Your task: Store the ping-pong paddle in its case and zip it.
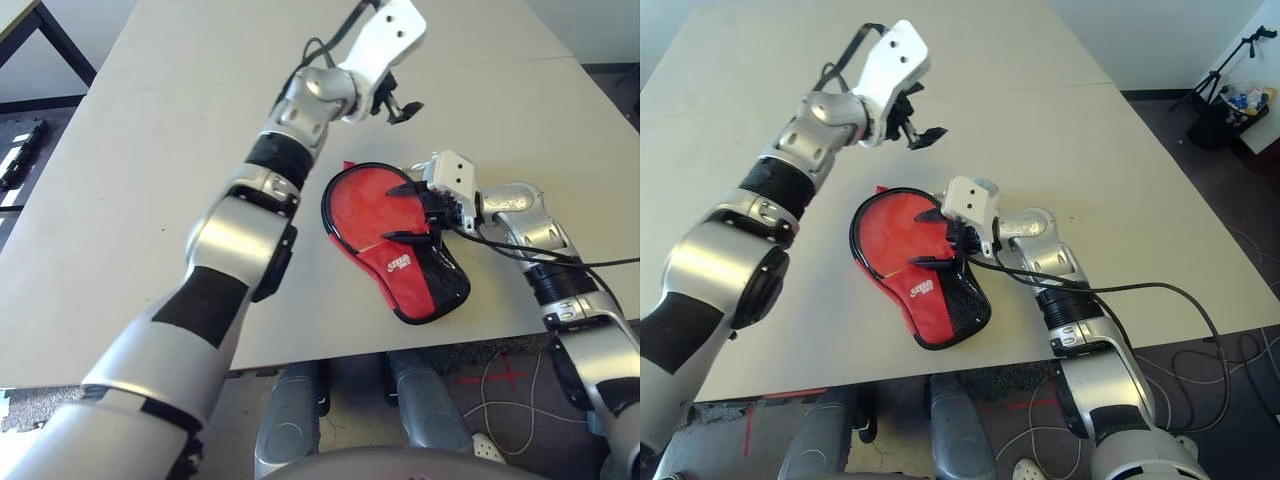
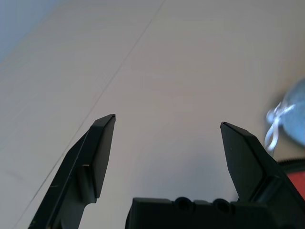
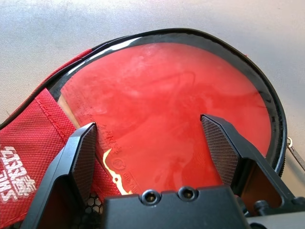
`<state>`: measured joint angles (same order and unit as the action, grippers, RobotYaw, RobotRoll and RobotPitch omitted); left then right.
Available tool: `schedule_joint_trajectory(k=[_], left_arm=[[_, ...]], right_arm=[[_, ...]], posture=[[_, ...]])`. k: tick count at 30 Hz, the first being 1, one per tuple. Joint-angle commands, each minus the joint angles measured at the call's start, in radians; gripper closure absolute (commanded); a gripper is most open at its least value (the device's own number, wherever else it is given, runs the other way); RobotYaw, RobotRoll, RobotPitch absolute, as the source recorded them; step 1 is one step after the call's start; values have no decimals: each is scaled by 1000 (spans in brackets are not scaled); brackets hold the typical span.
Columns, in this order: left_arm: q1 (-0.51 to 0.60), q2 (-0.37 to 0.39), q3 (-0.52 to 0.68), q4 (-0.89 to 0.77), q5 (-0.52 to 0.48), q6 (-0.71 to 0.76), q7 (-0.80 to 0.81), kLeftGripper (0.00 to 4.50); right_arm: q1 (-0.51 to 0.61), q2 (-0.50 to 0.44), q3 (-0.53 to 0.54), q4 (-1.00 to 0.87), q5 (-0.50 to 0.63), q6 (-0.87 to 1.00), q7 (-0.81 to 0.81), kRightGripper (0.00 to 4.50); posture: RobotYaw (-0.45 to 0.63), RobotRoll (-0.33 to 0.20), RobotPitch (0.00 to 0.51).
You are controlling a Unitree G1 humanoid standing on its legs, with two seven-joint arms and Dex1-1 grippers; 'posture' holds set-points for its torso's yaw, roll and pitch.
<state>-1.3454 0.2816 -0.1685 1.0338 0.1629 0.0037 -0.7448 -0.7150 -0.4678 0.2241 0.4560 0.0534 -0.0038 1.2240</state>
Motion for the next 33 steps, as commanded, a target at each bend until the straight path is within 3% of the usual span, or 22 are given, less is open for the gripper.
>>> schedule_joint_trajectory(k=[1, 14, 33], left_arm=[[76, 35, -14, -86, -4, 4, -67, 25], [454, 208, -41, -619, -141, 168, -427, 25], [574, 225, -124, -684, -135, 258, -451, 25]], right_arm=[[51, -3, 54, 22, -39, 23, 7, 0], [47, 3, 59, 29, -39, 24, 12, 0], [53, -1, 62, 3, -39, 38, 18, 0]], posture=[[-63, 0, 222], [-47, 0, 238], [-50, 0, 215]])
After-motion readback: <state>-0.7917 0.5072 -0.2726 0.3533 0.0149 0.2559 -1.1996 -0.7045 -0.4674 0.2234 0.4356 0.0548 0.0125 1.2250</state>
